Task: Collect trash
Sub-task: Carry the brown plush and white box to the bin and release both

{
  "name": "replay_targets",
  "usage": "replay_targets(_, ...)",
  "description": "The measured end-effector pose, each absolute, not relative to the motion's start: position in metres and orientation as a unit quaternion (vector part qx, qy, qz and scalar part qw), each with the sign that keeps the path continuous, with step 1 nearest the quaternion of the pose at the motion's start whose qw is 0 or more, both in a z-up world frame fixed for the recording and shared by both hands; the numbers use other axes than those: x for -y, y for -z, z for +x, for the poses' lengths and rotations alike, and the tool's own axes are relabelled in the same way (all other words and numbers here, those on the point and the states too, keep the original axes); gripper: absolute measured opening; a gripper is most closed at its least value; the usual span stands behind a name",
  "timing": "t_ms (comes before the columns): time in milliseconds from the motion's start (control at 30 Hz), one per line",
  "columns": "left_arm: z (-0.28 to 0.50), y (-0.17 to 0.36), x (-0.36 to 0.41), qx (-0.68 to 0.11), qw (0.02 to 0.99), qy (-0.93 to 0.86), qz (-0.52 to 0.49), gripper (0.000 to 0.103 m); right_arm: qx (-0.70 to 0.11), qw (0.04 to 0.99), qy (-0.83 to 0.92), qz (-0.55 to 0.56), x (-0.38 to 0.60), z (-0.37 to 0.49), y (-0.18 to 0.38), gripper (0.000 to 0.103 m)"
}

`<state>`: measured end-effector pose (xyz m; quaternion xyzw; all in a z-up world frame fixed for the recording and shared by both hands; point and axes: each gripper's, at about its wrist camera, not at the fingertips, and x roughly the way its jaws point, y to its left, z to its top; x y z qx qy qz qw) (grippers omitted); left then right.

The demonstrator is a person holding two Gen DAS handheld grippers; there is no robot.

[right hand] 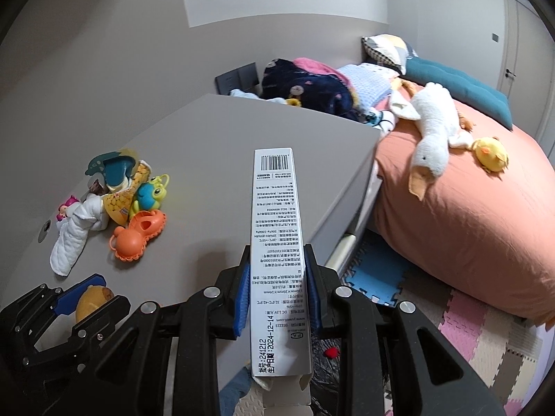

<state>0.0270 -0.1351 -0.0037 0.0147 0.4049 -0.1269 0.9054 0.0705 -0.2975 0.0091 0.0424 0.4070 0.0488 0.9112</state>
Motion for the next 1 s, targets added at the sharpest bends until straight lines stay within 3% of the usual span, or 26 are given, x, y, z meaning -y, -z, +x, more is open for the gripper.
replay_targets(1000, 0.002, 0.0, 0.244, -0.405, 0.882, 0.235, 0.058, 0.039, -0.384, 0.918, 0.046, 0.09, 0.41, -0.018, -0.016, 0.029)
